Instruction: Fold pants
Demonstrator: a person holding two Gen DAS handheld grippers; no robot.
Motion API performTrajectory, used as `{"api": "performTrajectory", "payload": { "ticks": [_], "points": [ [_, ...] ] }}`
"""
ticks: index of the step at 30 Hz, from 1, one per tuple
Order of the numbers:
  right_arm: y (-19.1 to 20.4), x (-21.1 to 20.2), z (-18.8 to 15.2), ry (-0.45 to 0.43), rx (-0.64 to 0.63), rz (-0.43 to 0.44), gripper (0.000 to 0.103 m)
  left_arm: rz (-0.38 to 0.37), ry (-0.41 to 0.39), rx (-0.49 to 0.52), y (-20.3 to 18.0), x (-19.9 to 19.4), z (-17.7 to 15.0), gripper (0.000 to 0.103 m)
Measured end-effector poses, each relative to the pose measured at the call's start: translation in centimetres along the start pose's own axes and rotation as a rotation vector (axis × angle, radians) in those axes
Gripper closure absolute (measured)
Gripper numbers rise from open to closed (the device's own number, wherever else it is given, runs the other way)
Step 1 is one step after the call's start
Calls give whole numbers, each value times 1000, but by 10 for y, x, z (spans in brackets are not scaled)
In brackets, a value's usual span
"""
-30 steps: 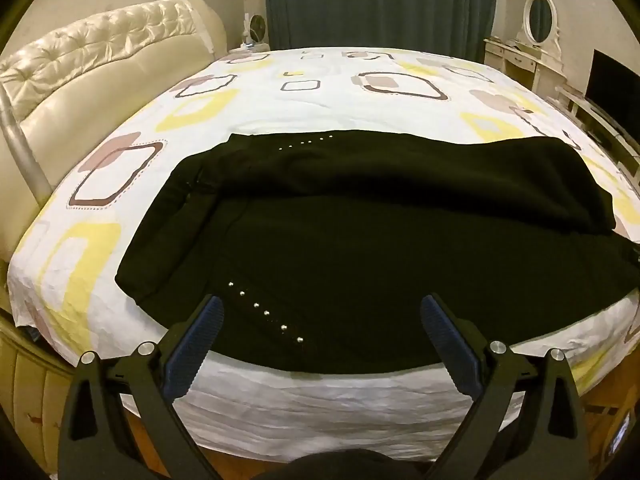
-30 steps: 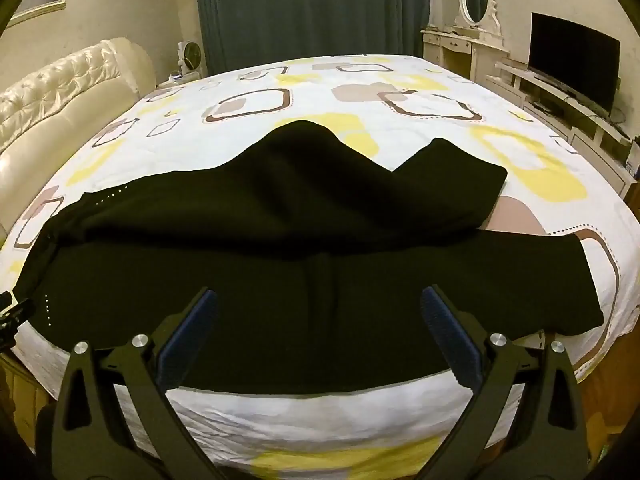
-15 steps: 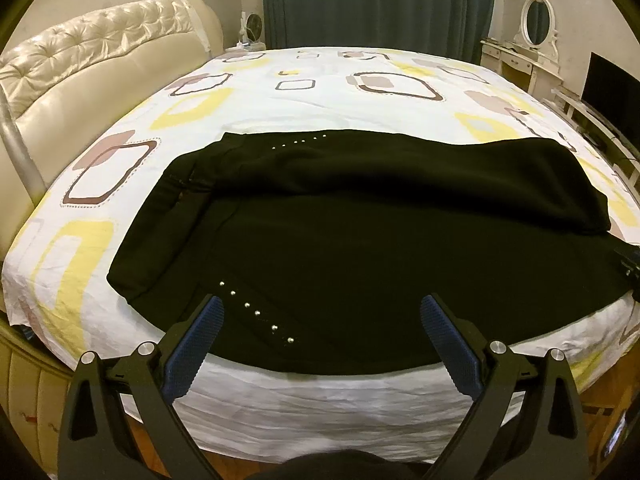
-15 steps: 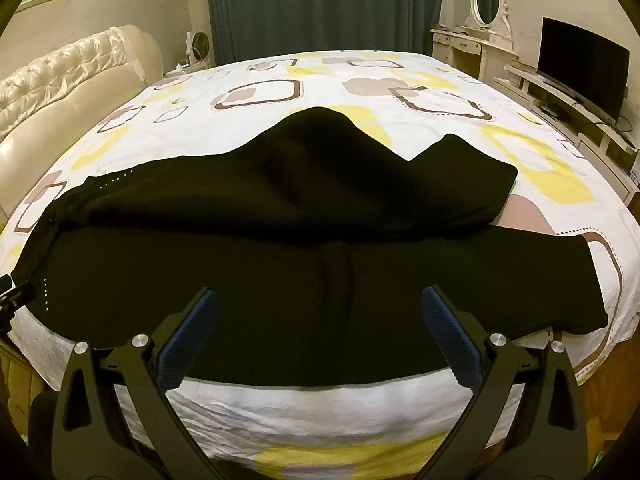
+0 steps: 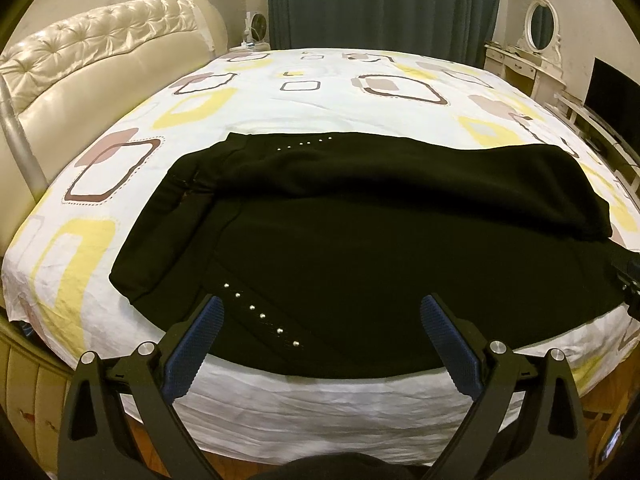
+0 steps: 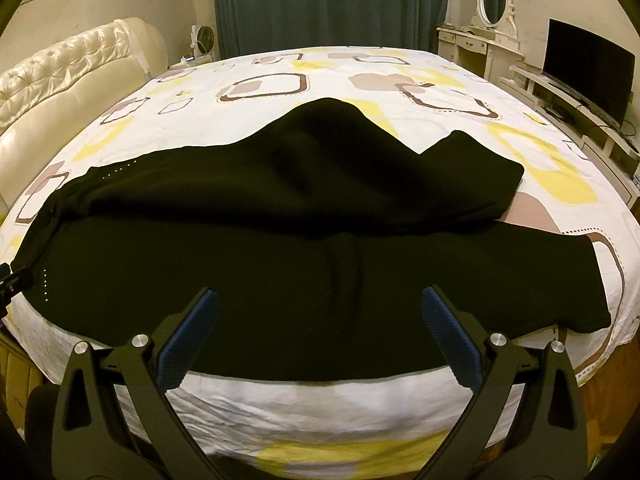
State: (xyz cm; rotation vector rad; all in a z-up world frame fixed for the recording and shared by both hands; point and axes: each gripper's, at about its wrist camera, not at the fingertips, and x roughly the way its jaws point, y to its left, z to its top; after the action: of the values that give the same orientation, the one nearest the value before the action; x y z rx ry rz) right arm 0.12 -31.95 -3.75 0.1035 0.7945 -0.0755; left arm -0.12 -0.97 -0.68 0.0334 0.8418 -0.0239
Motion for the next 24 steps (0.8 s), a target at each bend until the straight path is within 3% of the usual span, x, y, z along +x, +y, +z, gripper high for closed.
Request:
{"api": "performTrajectory", "payload": {
  "ticks": [24],
  "points": [
    [5,5,-4,19,-12,4,2,-10,0,-2,0,-1,0,5]
  ]
}}
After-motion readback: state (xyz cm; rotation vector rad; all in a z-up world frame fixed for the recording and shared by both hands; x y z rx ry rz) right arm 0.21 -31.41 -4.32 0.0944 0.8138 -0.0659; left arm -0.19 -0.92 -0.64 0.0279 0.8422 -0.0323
